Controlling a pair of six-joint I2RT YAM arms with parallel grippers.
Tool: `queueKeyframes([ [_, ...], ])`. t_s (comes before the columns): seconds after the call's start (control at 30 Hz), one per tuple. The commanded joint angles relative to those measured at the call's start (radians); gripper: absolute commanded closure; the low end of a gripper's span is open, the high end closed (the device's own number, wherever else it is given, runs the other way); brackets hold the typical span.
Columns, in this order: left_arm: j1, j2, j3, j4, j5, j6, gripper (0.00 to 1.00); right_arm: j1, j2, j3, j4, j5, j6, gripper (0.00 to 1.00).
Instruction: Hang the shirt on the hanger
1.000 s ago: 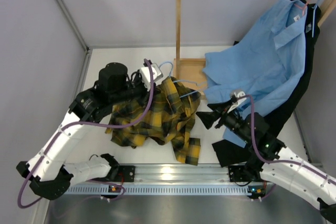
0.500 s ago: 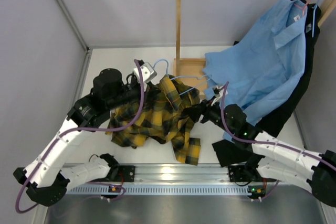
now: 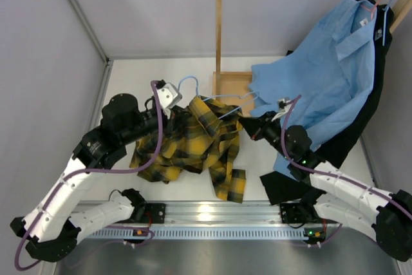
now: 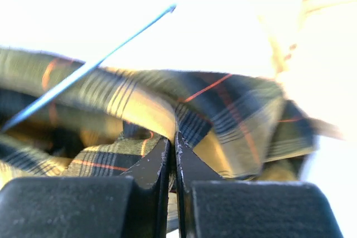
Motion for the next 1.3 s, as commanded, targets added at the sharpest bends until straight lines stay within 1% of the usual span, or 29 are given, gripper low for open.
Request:
queueKeyframes([
  [0.0, 0.002, -0.084, -0.02, 0.101, -0.02, 0.001, 1.0, -0.126, -0.046, -0.02, 0.043, -0.075, 0.075, 1.0],
  [0.03, 0.002, -0.095, -0.026, 0.1, -0.017, 0.001, 1.0, -0.178, -0.051, -0.018, 0.04, -0.136, 0.085, 1.0],
  [0.1, 0.002, -0.121, -0.044, 0.101, 0.009, 0.007, 1.0, -0.221, -0.049, 0.0, 0.019, -0.191, 0.08, 1.0],
  [0.13, 0.002, -0.13, -0.053, 0.1, 0.016, 0.011, 1.0, -0.253, -0.046, 0.033, -0.021, -0.218, 0.073, 1.0],
  [0.17, 0.002, -0.139, -0.064, 0.1, 0.031, 0.016, 1.0, -0.262, -0.036, 0.057, -0.044, -0.274, 0.06, 1.0],
  [0.27, 0.002, -0.169, -0.112, 0.089, 0.051, 0.036, 1.0, -0.298, -0.005, 0.144, -0.15, -0.339, 0.014, 1.0],
  [0.37, 0.002, -0.201, -0.144, 0.063, 0.031, 0.047, 1.0, -0.328, 0.024, 0.204, -0.243, -0.351, -0.006, 1.0],
  [0.5, 0.002, -0.279, -0.191, 0.052, 0.008, 0.056, 1.0, -0.37, 0.067, 0.255, -0.264, -0.4, -0.013, 1.0],
  [0.57, -0.001, -0.287, -0.213, 0.045, -0.016, 0.059, 1.0, -0.388, 0.087, 0.282, -0.271, -0.419, -0.03, 1.0],
  [0.67, -0.018, -0.287, -0.24, 0.037, -0.05, 0.067, 1.0, -0.388, 0.116, 0.36, -0.336, -0.407, -0.087, 1.0],
  [0.77, -0.027, -0.27, -0.247, 0.016, -0.13, 0.061, 1.0, -0.39, 0.132, 0.432, -0.425, -0.345, -0.151, 1.0],
  [0.83, -0.03, -0.264, -0.248, 0.003, -0.159, 0.056, 1.0, -0.391, 0.144, 0.485, -0.485, -0.312, -0.18, 1.0],
  [0.97, -0.05, -0.213, -0.219, -0.044, -0.228, 0.062, 1.0, -0.388, 0.162, 0.567, -0.54, -0.31, -0.245, 1.0],
  [1.0, -0.054, -0.197, -0.196, -0.053, -0.266, 0.064, 1.0, -0.39, 0.161, 0.587, -0.54, -0.324, -0.253, 1.0],
  [1.07, -0.065, -0.135, -0.172, -0.069, -0.3, 0.062, 1.0, -0.388, 0.155, 0.6, -0.54, -0.4, -0.263, 1.0],
  [1.13, -0.067, -0.094, -0.129, -0.083, -0.328, 0.051, 1.0, -0.379, 0.139, 0.604, -0.528, -0.507, -0.256, 1.0],
  [1.2, -0.067, -0.046, -0.095, -0.074, -0.337, 0.012, 1.0, -0.362, 0.126, 0.598, -0.525, -0.543, -0.236, 1.0],
  [1.27, -0.067, -0.02, -0.05, -0.038, -0.36, -0.034, 1.0, -0.322, 0.098, 0.577, -0.52, -0.54, -0.213, 1.0],
])
